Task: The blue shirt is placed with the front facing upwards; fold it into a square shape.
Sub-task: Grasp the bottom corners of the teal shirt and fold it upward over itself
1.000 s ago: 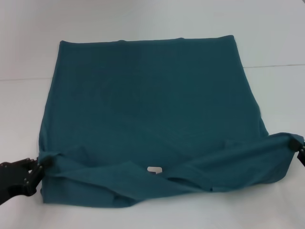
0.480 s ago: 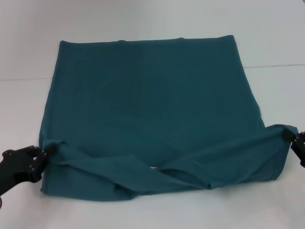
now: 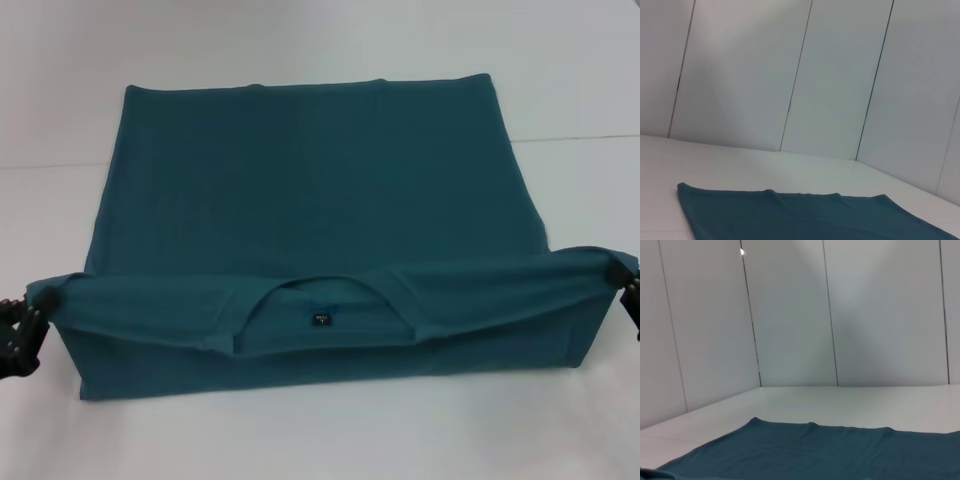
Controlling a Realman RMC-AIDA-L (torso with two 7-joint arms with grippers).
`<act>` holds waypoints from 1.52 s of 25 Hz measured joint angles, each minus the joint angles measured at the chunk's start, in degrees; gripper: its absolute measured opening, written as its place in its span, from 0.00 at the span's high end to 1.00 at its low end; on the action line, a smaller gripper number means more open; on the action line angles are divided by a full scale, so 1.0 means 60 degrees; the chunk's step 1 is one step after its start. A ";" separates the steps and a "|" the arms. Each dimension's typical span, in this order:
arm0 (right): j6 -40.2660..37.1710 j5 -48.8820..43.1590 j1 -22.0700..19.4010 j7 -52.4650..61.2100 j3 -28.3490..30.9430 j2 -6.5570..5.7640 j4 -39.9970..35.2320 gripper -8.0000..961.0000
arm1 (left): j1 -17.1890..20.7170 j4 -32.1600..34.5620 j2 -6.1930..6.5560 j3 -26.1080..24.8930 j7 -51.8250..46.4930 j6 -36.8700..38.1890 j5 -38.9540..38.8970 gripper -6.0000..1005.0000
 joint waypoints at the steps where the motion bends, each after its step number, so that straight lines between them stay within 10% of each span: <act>1: 0.0055 0.0000 0.0026 -0.0023 0.0001 0.0004 0.0026 0.96 | -0.0051 -0.0026 0.0002 0.0009 0.0006 -0.0077 -0.0010 0.95; 38: 0.3118 0.0024 0.2075 0.0011 -0.0058 -0.0152 0.0246 0.96 | -0.2227 -0.0536 -0.0026 0.0078 0.0237 -0.3264 -0.1164 0.95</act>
